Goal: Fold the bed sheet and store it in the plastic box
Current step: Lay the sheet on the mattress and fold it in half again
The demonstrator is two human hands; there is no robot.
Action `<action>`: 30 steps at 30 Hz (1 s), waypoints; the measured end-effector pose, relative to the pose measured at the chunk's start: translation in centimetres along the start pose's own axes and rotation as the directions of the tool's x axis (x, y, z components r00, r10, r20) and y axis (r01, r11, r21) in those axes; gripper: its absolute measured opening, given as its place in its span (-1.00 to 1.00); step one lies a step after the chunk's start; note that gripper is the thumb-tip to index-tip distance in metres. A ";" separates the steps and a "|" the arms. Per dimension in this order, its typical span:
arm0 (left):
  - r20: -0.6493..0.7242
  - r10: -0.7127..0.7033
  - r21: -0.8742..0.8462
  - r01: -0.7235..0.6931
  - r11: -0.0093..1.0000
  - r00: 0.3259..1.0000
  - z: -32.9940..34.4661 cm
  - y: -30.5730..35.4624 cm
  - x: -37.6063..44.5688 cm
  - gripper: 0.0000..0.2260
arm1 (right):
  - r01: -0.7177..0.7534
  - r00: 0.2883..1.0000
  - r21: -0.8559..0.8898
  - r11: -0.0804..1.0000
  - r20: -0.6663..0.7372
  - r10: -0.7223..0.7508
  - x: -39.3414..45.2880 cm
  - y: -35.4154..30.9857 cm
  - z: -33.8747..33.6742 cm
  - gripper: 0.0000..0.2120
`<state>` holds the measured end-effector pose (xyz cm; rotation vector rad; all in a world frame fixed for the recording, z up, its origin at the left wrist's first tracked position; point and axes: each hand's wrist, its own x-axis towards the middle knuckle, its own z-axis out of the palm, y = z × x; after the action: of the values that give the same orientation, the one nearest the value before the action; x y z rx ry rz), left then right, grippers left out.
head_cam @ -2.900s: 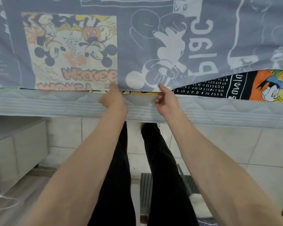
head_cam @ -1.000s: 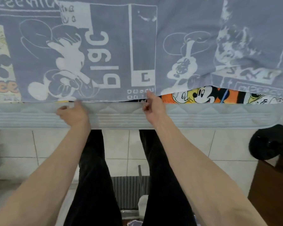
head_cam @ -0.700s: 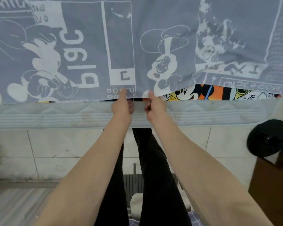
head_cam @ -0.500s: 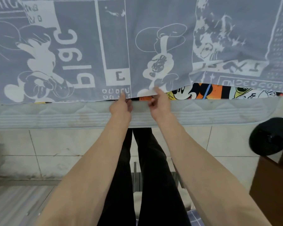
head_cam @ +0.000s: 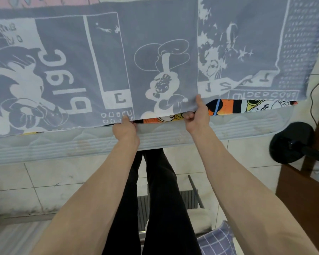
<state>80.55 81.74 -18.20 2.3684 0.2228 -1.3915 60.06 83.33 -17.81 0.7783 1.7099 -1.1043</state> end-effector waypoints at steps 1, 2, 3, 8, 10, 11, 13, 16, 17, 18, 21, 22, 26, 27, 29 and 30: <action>-0.003 -0.005 0.012 0.005 1.000 1.000 0.0 0.2 0.1 -0.85 | 0.011 1.000 0.004 1.000 -0.026 -0.011 0.2 -0.4 -0.3 -0.86; -0.006 -0.014 0.025 0.014 1.000 1.000 0.0 0.3 0.3 -0.85 | 0.012 0.998 -0.011 1.000 -0.060 -0.013 0.3 -0.7 -0.8 -0.85; -0.013 -0.022 0.039 0.023 0.999 1.000 0.0 0.5 0.4 -0.86 | 0.004 0.996 -0.031 1.000 -0.091 -0.007 0.4 -0.8 -1.6 -0.85; -0.034 -0.008 0.057 0.010 0.998 0.999 0.5 0.4 0.1 -0.69 | -0.034 0.995 -0.056 0.998 -0.099 0.028 0.2 -1.9 -3.6 -0.89; -0.053 0.000 0.060 0.003 0.998 0.999 0.7 0.1 0.1 -0.69 | -0.016 0.999 -0.057 0.998 -0.045 0.014 0.1 -2.7 -3.2 -0.90; -0.049 -0.002 0.050 0.004 0.999 0.999 0.8 0.0 -0.1 -0.74 | -0.010 1.000 -0.072 0.997 -0.027 0.008 0.1 -2.9 -3.0 -0.90; -0.021 -0.011 0.005 0.011 1.000 1.000 0.9 -0.1 -0.5 -0.89 | -0.016 0.999 -0.095 0.995 0.026 0.018 -0.2 -3.2 -3.1 -0.86; -0.025 0.060 -0.065 -0.062 0.996 0.998 0.7 -0.8 -1.3 -0.85 | -0.039 0.989 -0.056 0.998 0.139 0.047 -0.3 -3.3 -3.8 -0.87; -0.039 0.114 -0.083 -0.116 0.990 0.993 0.4 -1.2 -1.6 -0.88 | -0.044 0.982 -0.020 0.999 0.185 0.047 -0.3 -3.5 -4.1 -0.86; -0.048 0.165 -0.105 -0.169 0.980 0.985 0.2 -1.7 -1.9 -0.91 | -0.047 0.973 0.022 0.999 0.229 0.041 -0.2 -3.5 -4.5 -0.83; -0.056 0.228 -0.141 -0.233 0.962 0.972 -0.3 -2.8 -2.3 -0.96 | -0.024 0.968 0.099 0.995 0.250 -0.002 -0.2 -3.1 -5.4 -0.64; -0.049 0.213 -0.141 -0.218 0.966 0.976 -0.3 -3.0 -2.1 -0.96 | -0.011 0.975 0.110 0.994 0.223 -0.014 -0.1 -2.9 -5.4 -0.60; 0.032 0.155 -0.119 -0.151 0.981 0.987 0.0 -2.6 -0.8 -0.95 | 0.049 0.987 0.074 0.996 0.149 -0.060 0.4 -2.6 -4.8 -0.64; 0.037 0.150 -0.108 -0.145 0.984 0.988 -0.2 -2.6 -0.4 -0.92 | 0.064 0.992 0.023 0.998 0.106 -0.066 0.5 -2.4 -4.7 -0.65; 0.036 0.127 -0.073 -0.124 0.990 0.991 -0.4 -2.6 0.1 -0.88 | 0.066 0.998 -0.043 0.997 -0.001 -0.066 0.7 -2.0 -4.9 -0.63; 0.032 0.116 -0.051 -0.115 0.992 0.993 -0.4 -2.5 0.3 -0.87 | 0.062 0.997 -0.045 0.997 -0.046 -0.064 0.8 -1.9 -5.0 -0.63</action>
<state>80.20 84.14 -18.92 2.2772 0.1073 -1.3563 56.30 87.19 -17.04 0.7328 1.8033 -1.0960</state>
